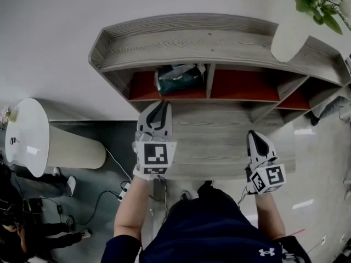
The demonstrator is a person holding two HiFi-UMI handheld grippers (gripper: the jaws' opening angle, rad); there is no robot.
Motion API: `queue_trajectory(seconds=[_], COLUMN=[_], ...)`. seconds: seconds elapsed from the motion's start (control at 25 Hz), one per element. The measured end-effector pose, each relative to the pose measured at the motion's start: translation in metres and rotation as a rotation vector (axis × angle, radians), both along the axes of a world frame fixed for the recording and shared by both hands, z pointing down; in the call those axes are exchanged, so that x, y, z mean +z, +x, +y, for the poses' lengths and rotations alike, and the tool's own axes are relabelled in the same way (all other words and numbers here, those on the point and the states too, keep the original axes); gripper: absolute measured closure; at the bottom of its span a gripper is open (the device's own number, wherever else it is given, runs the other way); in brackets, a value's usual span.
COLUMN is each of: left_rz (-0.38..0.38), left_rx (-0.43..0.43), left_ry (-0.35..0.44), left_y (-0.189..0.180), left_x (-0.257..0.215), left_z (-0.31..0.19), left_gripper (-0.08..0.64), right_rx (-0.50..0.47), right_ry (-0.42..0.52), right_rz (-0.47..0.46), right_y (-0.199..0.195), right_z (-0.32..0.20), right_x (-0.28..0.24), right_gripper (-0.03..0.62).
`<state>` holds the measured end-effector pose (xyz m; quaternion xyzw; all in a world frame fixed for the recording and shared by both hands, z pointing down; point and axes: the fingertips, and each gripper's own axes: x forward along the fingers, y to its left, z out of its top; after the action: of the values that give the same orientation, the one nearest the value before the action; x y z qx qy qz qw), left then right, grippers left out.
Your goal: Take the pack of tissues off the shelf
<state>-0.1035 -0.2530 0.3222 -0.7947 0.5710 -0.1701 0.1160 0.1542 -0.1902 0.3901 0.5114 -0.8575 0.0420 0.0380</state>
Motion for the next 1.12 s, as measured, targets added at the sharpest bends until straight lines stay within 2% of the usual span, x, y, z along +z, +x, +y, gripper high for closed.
queue_trajectory(seconds=[0.12,0.24,0.4,0.52,0.72,0.8,1.04,1.12], left_rz=[-0.046,-0.129,-0.24,-0.331,-0.582,-0.66,-0.777,-0.809], left_rx=[0.014,0.04,0.065,0.074,0.116,0.133,0.186,0.184], left_ry=[-0.027,-0.089,-0.126,-0.143,-0.189,-0.212,-0.315,-0.326], left_y=[0.009,0.02,0.03,0.032,0.032,0.033,0.035,0.034], left_x=[0.0,0.01,0.016,0.02,0.028,0.032,0.058,0.066], left_z=[-0.018,-0.032,-0.047,-0.06,-0.08,-0.086,-0.102,-0.108], left_gripper=[0.523,0.405,0.35,0.334,0.32,0.291,0.293,0.335], right_rx=[-0.005,-0.005,-0.004,-0.006,-0.018,-0.021,-0.021,-0.015], right_ry=[-0.003,-0.01,-0.017,-0.02,-0.022,-0.026,-0.041,-0.046], right_rz=[-0.005,-0.012,-0.018,-0.023,-0.026,-0.029,-0.036,-0.036], right_y=[0.005,0.01,0.018,0.022,0.021,0.021,0.02,0.021], right_z=[-0.007,-0.013,-0.02,-0.026,-0.034,-0.036,-0.037,-0.038], right_x=[0.001,0.003,0.005,0.007,0.007,0.01,0.014,0.015], right_gripper=[0.589,0.589,0.589,0.589,0.589,0.589,0.589,0.589])
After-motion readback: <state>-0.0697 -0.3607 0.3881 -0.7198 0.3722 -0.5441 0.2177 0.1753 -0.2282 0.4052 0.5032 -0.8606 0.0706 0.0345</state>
